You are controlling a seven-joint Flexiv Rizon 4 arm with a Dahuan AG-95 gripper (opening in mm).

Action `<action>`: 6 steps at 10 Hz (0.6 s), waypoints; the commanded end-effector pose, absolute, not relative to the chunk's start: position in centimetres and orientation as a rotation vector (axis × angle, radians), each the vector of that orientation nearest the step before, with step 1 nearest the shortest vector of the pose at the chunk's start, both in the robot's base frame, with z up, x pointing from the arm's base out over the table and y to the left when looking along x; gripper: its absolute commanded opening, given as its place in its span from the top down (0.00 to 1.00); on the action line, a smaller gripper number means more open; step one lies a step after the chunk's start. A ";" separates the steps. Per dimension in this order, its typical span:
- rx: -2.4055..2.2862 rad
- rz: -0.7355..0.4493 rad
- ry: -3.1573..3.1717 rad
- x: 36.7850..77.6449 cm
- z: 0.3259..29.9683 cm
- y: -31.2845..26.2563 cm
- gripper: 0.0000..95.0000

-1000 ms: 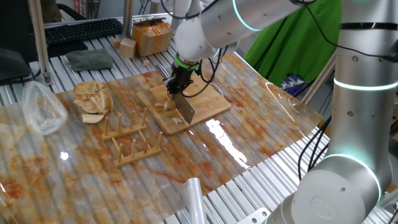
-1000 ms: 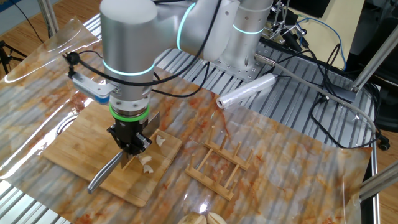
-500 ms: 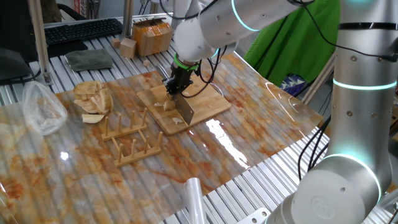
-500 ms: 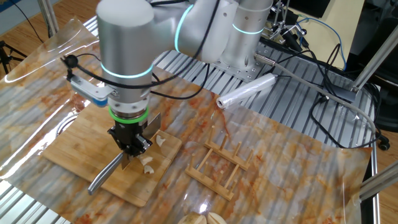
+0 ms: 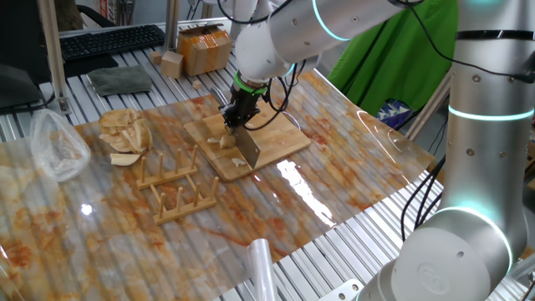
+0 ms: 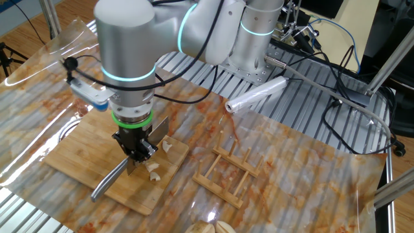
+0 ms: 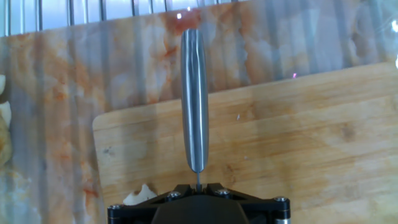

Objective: Slice the lotus root

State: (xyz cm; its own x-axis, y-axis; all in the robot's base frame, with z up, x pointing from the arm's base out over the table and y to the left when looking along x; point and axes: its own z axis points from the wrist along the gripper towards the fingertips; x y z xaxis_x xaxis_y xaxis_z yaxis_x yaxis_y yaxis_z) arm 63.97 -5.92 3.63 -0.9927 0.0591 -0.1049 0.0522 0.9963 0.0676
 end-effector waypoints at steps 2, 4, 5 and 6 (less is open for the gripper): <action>0.080 0.085 3.053 64.0 4.7 -6.1 1.00; 0.074 0.071 3.046 63.9 4.9 -6.1 1.00; 0.074 0.070 3.047 63.9 5.0 -6.2 1.00; 0.071 0.069 3.046 63.7 5.3 -6.3 1.00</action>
State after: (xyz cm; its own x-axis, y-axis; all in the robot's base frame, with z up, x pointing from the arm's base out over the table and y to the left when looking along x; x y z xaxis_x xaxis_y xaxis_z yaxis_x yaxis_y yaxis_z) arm 63.85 -6.32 5.01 -0.9943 0.0470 -0.0957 0.0425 0.9979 0.0479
